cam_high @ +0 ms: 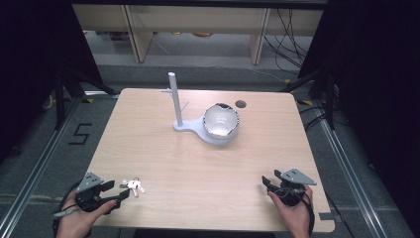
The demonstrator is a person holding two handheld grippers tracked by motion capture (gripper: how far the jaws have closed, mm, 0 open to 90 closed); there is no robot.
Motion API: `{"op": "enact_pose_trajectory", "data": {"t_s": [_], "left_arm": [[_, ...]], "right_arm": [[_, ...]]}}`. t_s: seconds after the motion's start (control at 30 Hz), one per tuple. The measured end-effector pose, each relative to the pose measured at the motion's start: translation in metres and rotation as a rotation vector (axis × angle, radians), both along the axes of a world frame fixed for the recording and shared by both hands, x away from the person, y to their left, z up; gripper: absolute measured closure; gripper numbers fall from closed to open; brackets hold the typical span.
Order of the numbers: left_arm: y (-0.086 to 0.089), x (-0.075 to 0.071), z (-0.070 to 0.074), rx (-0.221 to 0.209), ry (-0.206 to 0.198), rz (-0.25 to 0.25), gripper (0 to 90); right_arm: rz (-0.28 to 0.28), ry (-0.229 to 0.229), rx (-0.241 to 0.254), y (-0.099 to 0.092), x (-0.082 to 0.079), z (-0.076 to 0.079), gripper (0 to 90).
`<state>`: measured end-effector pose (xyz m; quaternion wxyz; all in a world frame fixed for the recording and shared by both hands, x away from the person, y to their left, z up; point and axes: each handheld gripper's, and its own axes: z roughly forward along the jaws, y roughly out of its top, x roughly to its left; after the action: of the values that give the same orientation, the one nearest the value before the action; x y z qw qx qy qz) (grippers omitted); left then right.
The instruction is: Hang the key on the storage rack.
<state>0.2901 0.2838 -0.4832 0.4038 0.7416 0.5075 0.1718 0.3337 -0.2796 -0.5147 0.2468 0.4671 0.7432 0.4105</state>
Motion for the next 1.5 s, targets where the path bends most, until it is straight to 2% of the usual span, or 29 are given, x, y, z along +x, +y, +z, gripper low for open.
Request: {"op": "enact_pose_trajectory", "data": {"t_s": [0.03, 0.07, 0.23, 0.3, 0.33, 0.4, 0.47, 0.5, 0.57, 0.6, 0.63, 0.67, 0.77, 0.8, 0.83, 0.87, 0.9, 0.93, 0.97, 1.03, 1.1, 1.2, 1.27, 1.33, 1.37, 1.43, 1.5], "left_arm": [[0.001, -0.001, 0.003, 0.026, 0.007, -0.017, 29.5], [-0.001, 0.000, 0.002, -0.003, -0.004, -0.002, 29.5], [-0.002, -0.001, 0.003, 0.016, -0.001, -0.008, 29.7], [0.000, 0.000, 0.003, 0.039, 0.002, -0.015, 29.9], [0.002, 0.000, 0.006, 0.069, 0.011, -0.038, 30.0], [0.001, 0.003, 0.009, 0.066, 0.021, -0.045, 30.4], [0.002, 0.007, 0.014, 0.089, 0.052, -0.070, 30.9], [0.002, 0.007, 0.014, 0.089, 0.052, -0.070, 31.8], [0.003, 0.013, 0.023, 0.113, 0.076, -0.069, 34.4], [0.005, 0.017, 0.026, 0.134, 0.106, -0.084, 34.6], [0.005, 0.017, 0.026, 0.134, 0.106, -0.084, 34.8], [0.004, 0.022, 0.028, 0.156, 0.118, -0.096, 35.1], [0.001, 0.028, 0.027, 0.166, 0.140, -0.112, 32.8], [-0.004, 0.036, 0.024, 0.180, 0.167, -0.116, 31.5], [-0.006, 0.042, 0.022, 0.211, 0.192, -0.142, 30.6], [-0.007, 0.046, 0.021, 0.233, 0.211, -0.162, 29.9], [-0.009, 0.051, 0.018, 0.248, 0.224, -0.184, 29.4], [-0.012, 0.057, 0.015, 0.254, 0.248, -0.186, 29.0], [-0.014, 0.061, 0.012, 0.252, 0.255, -0.191, 28.6], [-0.020, 0.068, 0.008, 0.270, 0.265, -0.190, 28.5], [-0.024, 0.073, 0.008, 0.283, 0.310, -0.193, 27.9], [-0.033, 0.081, 0.007, 0.305, 0.366, -0.184, 27.8], [-0.037, 0.084, 0.006, 0.316, 0.370, -0.171, 28.2], [-0.042, 0.088, 0.007, 0.346, 0.402, -0.154, 28.3], [-0.042, 0.088, 0.007, 0.346, 0.402, -0.154, 28.5], [-0.048, 0.091, 0.004, 0.317, 0.444, -0.111, 29.7], [-0.048, 0.092, 0.003, 0.326, 0.451, -0.107, 30.9]], "right_arm": [[-0.002, 0.003, -0.008, -0.001, 0.000, 0.001, 44.4], [-0.004, 0.004, -0.007, -0.001, -0.001, 0.001, 44.1], [-0.003, 0.004, 0.011, -0.001, 0.000, 0.000, 43.0], [-0.003, 0.004, 0.012, -0.001, 0.000, 0.000, 42.3], [-0.004, 0.004, 0.011, -0.001, 0.000, 0.000, 42.2], [-0.001, 0.008, 0.010, -0.001, 0.000, 0.000, 42.0], [-0.005, 0.002, -0.004, 0.000, 0.001, 0.000, 41.9], [-0.005, 0.002, -0.004, 0.000, 0.001, 0.000, 41.9], [0.000, 0.010, -0.013, 0.000, 0.001, 0.000, 41.8], [0.000, 0.011, -0.016, 0.000, 0.000, 0.000, 41.8], [0.003, 0.015, -0.015, 0.000, 0.000, 0.000, 41.8], [0.005, 0.013, -0.010, 0.001, 0.001, 0.000, 41.8], [0.005, 0.017, -0.013, 0.001, 0.001, 0.000, 41.8], [0.002, 0.021, -0.018, 0.001, 0.001, 0.000, 41.8], [0.004, 0.024, -0.017, 0.001, 0.001, 0.000, 41.8], [-0.031, 0.066, 0.015, 0.005, -0.002, 0.001, 41.8], [-0.027, 0.062, 0.011, 0.005, -0.002, 0.001, 41.7], [0.003, 0.038, 0.001, 0.002, 0.001, 0.000, 41.7], [0.000, 0.040, -0.010, 0.002, 0.001, 0.000, 41.7], [0.003, 0.035, -0.020, 0.002, 0.001, 0.000, 41.6], [0.001, 0.047, -0.014, 0.003, 0.001, 0.000, 41.6], [0.006, 0.045, -0.034, 0.003, 0.002, 0.000, 41.7], [0.004, 0.061, -0.033, 0.004, 0.001, 0.000, 41.8], [0.005, 0.062, -0.034, 0.004, 0.001, 0.000, 41.8], [0.005, 0.062, -0.034, 0.004, 0.001, 0.000, 41.8], [0.007, 0.056, -0.026, 0.004, 0.002, -0.001, 41.7], [0.007, 0.062, -0.029, 0.004, 0.002, 0.000, 41.8]]}}
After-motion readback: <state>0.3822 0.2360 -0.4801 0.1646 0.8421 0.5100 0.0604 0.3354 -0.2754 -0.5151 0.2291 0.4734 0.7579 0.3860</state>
